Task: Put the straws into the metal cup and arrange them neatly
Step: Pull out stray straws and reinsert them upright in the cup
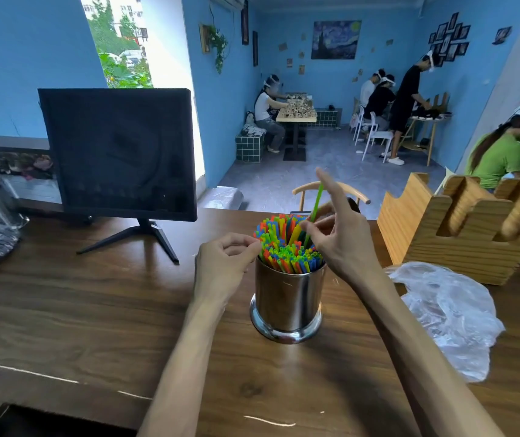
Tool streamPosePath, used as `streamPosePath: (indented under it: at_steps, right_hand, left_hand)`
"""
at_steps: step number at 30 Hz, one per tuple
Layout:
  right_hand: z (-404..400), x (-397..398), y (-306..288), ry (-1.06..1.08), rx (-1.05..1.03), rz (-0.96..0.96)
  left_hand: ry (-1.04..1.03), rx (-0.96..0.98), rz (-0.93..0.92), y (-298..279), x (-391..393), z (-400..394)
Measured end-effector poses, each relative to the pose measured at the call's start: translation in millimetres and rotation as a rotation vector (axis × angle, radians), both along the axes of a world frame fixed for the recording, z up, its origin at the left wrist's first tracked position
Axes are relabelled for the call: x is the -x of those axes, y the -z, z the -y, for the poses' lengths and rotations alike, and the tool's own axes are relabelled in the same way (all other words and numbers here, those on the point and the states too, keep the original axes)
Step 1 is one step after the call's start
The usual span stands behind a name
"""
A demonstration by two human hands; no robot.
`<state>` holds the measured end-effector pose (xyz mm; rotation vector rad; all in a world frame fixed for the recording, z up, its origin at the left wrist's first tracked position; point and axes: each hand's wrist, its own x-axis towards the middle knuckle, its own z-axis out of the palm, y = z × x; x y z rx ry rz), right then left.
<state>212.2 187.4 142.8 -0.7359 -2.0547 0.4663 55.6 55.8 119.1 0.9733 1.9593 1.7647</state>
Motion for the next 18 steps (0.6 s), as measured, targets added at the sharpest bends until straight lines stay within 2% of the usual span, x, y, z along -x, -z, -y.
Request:
streamPosePath:
  at_steps: [3,7,10,13,18]
  right_hand:
    - [0,0,4,0.015,-0.049,0.023]
    - [2,-1,10,-0.01,0.051,0.102]
    - [4,-5,6,-0.046,0.106,0.057]
    - [4,-6,2,-0.064,0.134,0.065]
    - [7,-7,2,-0.071,0.126,0.139]
  left_hand:
    - [-0.016,-0.097,-0.018,-3,-1,0]
    - [-0.057,-0.338,-0.104,-22,-2,2]
    - [-0.05,-0.466,-0.169,-43,-4,7]
    - [-0.008,-0.412,-0.217,-51,-1,3]
    - [0.072,-0.156,-0.297,-37,3,-7]
